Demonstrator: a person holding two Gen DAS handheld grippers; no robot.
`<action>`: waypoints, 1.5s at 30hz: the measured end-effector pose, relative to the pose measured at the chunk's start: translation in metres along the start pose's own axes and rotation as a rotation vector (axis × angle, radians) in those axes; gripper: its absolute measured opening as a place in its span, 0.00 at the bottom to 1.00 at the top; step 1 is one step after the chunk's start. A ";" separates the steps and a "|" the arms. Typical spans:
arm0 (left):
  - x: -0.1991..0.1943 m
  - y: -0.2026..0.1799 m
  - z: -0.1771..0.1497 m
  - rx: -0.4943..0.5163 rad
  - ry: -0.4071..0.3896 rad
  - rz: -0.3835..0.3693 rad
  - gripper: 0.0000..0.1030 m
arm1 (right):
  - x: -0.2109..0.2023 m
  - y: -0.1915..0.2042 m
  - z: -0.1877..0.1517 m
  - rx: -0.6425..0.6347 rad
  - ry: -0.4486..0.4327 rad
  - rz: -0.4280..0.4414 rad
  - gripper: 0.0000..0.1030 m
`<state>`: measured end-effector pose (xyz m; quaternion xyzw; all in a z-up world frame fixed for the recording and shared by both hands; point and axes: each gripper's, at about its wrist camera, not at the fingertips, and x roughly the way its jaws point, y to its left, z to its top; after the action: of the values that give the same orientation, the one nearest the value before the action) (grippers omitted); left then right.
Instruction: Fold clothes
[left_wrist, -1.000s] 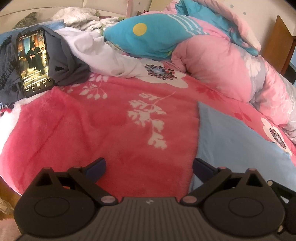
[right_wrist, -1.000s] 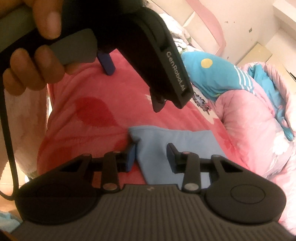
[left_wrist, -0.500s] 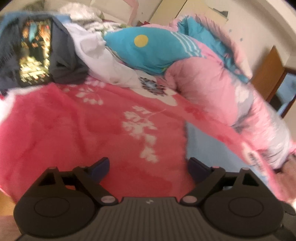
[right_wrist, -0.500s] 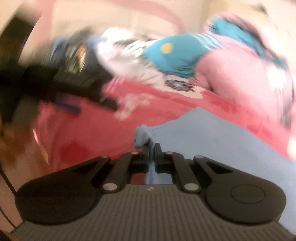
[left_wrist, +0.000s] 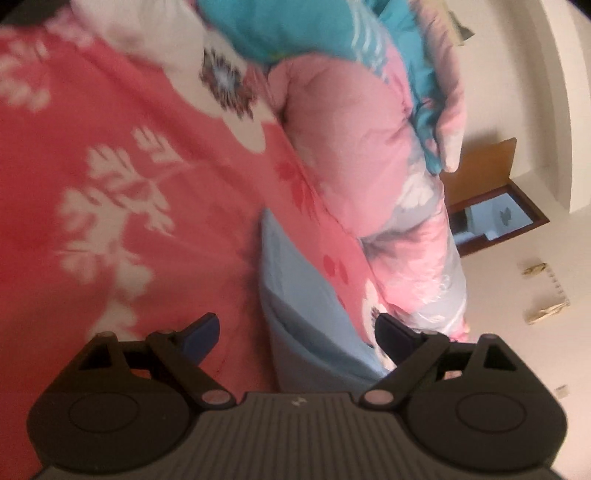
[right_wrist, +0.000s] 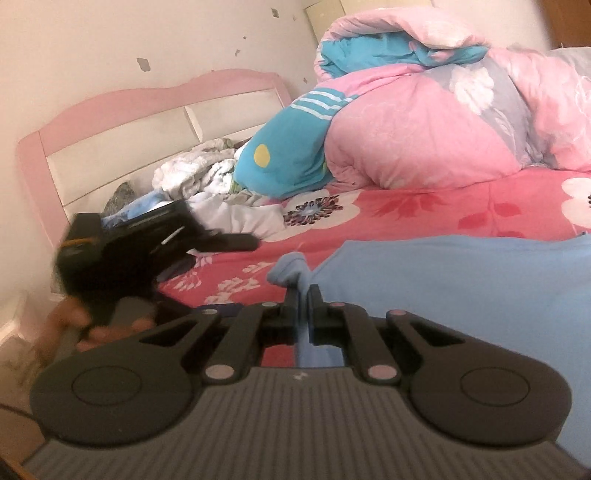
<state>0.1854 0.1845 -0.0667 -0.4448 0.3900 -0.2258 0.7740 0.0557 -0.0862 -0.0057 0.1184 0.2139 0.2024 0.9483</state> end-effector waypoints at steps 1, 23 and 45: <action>0.009 0.003 0.004 -0.020 0.026 -0.015 0.89 | 0.001 -0.001 0.000 0.004 -0.001 0.005 0.03; 0.118 -0.023 0.044 0.119 0.142 0.236 0.10 | -0.009 -0.025 -0.015 0.043 -0.058 0.053 0.03; 0.163 -0.141 -0.020 0.380 0.102 0.408 0.09 | -0.067 -0.092 -0.035 0.196 -0.199 -0.002 0.03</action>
<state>0.2656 -0.0099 -0.0168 -0.1917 0.4608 -0.1565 0.8523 0.0153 -0.1925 -0.0408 0.2298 0.1375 0.1666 0.9489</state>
